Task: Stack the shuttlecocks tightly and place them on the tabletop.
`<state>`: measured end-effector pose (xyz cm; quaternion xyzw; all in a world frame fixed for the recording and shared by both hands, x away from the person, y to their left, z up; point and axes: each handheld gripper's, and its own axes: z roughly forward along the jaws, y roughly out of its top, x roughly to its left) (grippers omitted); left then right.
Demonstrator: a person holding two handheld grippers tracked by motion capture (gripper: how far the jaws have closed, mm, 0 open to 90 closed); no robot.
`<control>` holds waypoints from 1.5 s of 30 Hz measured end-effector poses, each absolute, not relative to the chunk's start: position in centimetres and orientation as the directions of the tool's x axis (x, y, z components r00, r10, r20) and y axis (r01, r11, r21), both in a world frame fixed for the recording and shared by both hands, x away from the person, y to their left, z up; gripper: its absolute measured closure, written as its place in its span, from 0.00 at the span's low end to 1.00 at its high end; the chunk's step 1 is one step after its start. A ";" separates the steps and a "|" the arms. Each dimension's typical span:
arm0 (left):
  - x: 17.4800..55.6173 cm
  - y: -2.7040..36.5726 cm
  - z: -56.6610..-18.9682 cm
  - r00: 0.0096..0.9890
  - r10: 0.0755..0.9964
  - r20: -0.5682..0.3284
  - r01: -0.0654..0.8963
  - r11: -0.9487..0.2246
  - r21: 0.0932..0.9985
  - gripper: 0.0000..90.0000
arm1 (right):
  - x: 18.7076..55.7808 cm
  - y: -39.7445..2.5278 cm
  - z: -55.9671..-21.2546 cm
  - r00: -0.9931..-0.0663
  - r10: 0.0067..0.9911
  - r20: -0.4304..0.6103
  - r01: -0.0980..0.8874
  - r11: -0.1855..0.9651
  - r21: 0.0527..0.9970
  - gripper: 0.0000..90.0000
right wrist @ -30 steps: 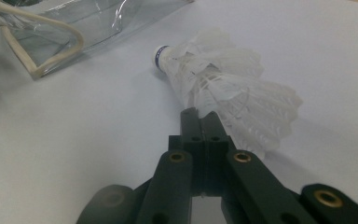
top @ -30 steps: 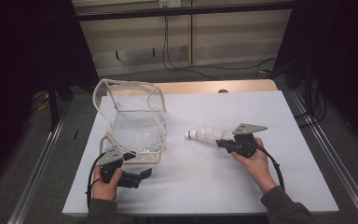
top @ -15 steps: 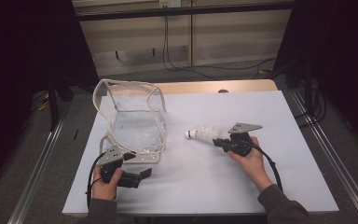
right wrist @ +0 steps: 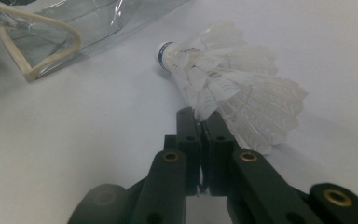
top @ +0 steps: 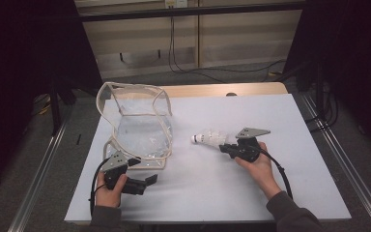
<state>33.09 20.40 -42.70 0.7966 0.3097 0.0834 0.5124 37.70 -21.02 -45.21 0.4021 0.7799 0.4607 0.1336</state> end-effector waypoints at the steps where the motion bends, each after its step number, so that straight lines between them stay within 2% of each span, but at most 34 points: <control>1: 33.1 20.4 -42.7 0.794 0.580 -0.183 0.408 -0.285 0.867 0.04 | 37.7 -21.0 -45.2 -0.641 0.750 0.163 0.503 0.250 0.827 0.92; 2: 33.1 20.4 -42.7 0.794 0.579 -0.184 0.408 -0.282 0.868 0.04 | 37.7 -21.0 -45.2 -0.636 0.755 0.162 0.504 0.247 0.828 0.88; 4: 33.1 20.4 -42.7 0.794 0.579 -0.186 0.408 -0.280 0.869 0.04 | 37.6 -21.0 -45.1 -0.637 0.754 0.163 0.504 0.246 0.828 0.85; 8: 33.1 20.4 -42.7 0.794 0.579 -0.184 0.408 -0.284 0.868 0.04 | 37.6 -21.1 -45.0 -0.615 0.768 0.180 0.515 0.218 0.829 0.71; 10: 33.1 20.4 -42.7 0.794 0.579 -0.184 0.408 -0.284 0.868 0.04 | 37.6 -21.2 -45.0 -0.611 0.770 0.183 0.514 0.209 0.832 0.69; 15: 33.1 20.4 -42.7 0.794 0.579 -0.184 0.408 -0.284 0.868 0.04 | 37.8 -20.9 -45.1 -0.598 0.774 0.209 0.529 0.186 0.828 0.57; 27: 33.1 20.4 -42.7 0.793 0.580 -0.187 0.409 -0.278 0.869 0.04 | 38.3 -19.9 -45.3 -0.575 0.798 0.184 0.539 0.200 0.818 0.35; 35: 33.1 20.5 -42.7 0.794 0.579 -0.186 0.408 -0.281 0.869 0.04 | 38.7 -19.5 -45.4 -0.563 0.803 0.195 0.552 0.190 0.812 0.25; 45: 33.1 20.5 -42.7 0.791 0.581 -0.192 0.410 -0.272 0.871 0.04 | 39.2 -17.9 -45.3 -0.560 0.805 0.196 0.558 0.192 0.808 0.23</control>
